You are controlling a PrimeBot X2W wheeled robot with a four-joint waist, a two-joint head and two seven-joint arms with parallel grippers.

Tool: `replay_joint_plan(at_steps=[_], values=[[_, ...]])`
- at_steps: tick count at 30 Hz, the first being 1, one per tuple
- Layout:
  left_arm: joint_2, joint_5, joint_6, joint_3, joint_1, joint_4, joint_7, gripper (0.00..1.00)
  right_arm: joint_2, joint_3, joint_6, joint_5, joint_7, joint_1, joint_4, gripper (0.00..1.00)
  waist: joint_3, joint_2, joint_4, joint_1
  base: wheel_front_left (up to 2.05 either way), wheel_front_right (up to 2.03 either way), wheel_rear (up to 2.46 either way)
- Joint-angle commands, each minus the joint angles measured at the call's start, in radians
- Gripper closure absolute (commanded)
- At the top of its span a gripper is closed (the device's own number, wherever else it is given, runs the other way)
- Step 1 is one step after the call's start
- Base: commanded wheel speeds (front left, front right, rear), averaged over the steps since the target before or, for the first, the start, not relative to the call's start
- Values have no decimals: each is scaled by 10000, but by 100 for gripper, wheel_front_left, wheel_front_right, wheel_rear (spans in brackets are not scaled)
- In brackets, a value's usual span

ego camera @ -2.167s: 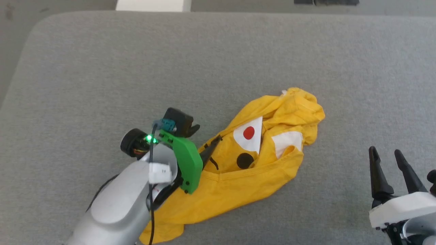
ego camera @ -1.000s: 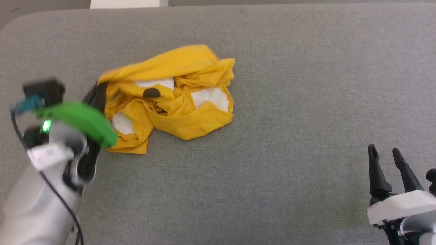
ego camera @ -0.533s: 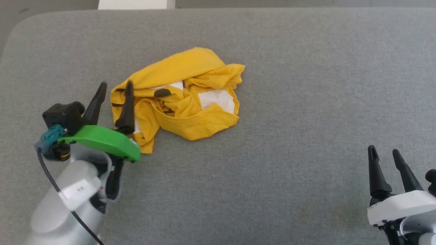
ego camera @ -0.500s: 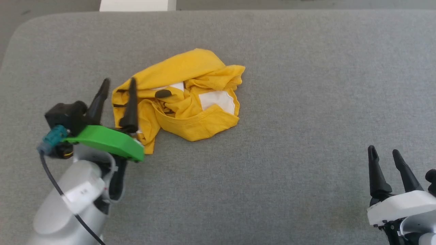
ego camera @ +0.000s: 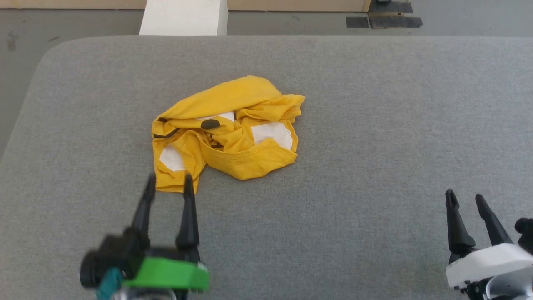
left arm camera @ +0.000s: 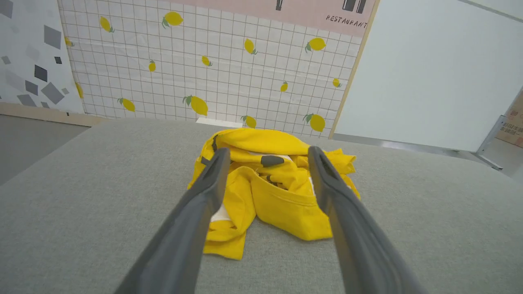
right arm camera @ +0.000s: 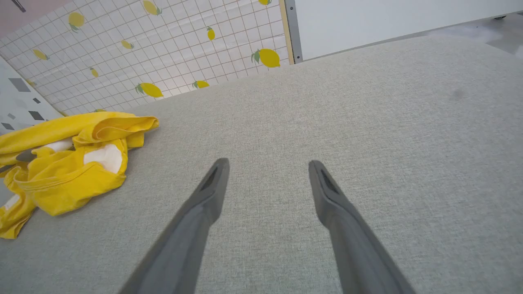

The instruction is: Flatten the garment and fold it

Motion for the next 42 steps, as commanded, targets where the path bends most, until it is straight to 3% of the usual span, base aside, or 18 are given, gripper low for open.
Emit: replay_joint_plan(at_steps=[1, 10, 18, 25, 32, 41, 42], values=[[-197, 261, -178, 135, 380, 81, -38, 0, 5, -2, -13, 74, -77, 191, 36, 0, -109, 0, 89, -1, 0, 0, 0], [-1126, 1138, -1195, 1028, 938, 300, -38, 0, 5, 358, -13, -335, 594, -171, -362, 0, -326, 0, 745, -1, 0, 0, 0], [-1515, 1522, -1771, 1420, 727, 429, -39, 0, -88, 2210, -13, -551, 3931, -2521, -361, 0, 59, 0, 1167, -1, 0, 0, 0], [-1733, 1551, -2145, 1252, 232, 774, -39, 0, -1166, 3960, -13, -218, 5783, -4842, 910, 0, 793, 0, 1785, -1, 0, 0, 0], [-1784, 1297, -2222, 919, -240, 1151, -39, 0, -1978, 5291, -13, 342, 6502, -6170, 2472, 0, 1251, 0, 2655, -1, 0, 0, 0], [-1788, 1033, -2071, 570, -507, 1289, -39, 0, -2548, 6397, -13, 667, 6330, -7039, 4263, 0, 1566, 0, 3270, -1, 0, 0, 0], [-1788, 1019, -2048, 541, -523, 1290, -39, 0, -2561, 6474, -13, 711, 6243, -7097, 4447, 52, 1588, 0, 3285, -1, 0, 0, 0]])
